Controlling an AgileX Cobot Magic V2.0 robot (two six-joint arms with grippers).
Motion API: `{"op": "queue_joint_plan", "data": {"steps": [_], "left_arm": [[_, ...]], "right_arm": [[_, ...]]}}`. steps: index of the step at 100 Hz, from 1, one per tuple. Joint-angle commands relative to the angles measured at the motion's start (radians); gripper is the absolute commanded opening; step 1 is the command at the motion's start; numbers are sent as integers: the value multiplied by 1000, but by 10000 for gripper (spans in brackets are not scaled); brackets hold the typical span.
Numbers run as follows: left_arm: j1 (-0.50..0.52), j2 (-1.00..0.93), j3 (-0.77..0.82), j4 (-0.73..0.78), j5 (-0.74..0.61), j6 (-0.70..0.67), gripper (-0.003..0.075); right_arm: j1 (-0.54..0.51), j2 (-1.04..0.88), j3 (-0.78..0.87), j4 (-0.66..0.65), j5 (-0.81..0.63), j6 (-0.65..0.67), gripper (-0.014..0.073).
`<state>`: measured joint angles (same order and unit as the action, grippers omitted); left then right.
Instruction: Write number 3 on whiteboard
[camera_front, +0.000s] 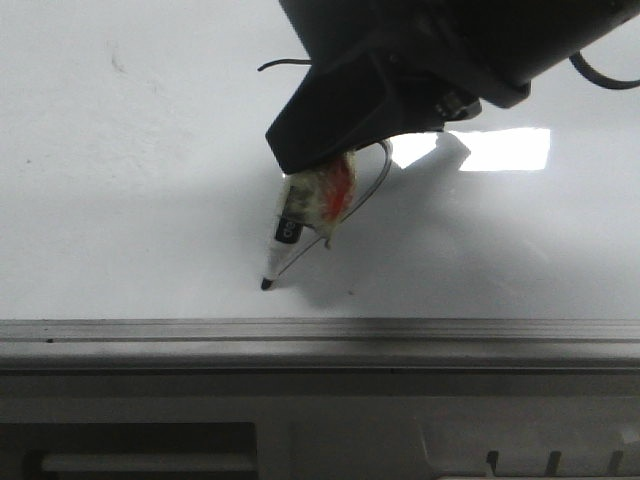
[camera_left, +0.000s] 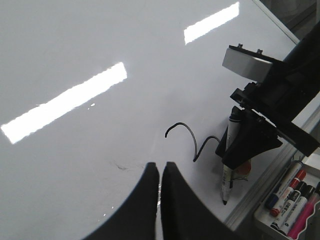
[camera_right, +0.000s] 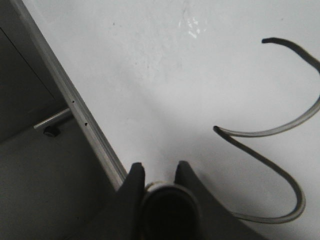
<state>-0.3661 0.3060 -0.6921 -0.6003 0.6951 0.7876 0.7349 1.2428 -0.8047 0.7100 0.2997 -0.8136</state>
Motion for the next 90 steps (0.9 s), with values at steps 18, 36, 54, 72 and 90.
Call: {"op": "queue_joint_plan", "data": {"steps": [18, 36, 54, 72, 90], "left_arm": [[1, 33, -21, -148, -15, -13, 86], [1, 150, -60, -267, 152, 76, 402], [-3, 242, -112, -409, 276, 239, 370], [-30, 298, -117, -428, 337, 239, 356], [-35, 317, -117, -429, 372, 239, 355]], "right_arm": [[52, -169, -255, -2, 109, -21, -40], [69, -155, -384, -15, 331, -44, -40], [149, -120, -394, -15, 418, -118, -40], [265, -103, -396, -16, 271, -134, -40], [293, -103, -410, -21, 228, -134, -41]]}}
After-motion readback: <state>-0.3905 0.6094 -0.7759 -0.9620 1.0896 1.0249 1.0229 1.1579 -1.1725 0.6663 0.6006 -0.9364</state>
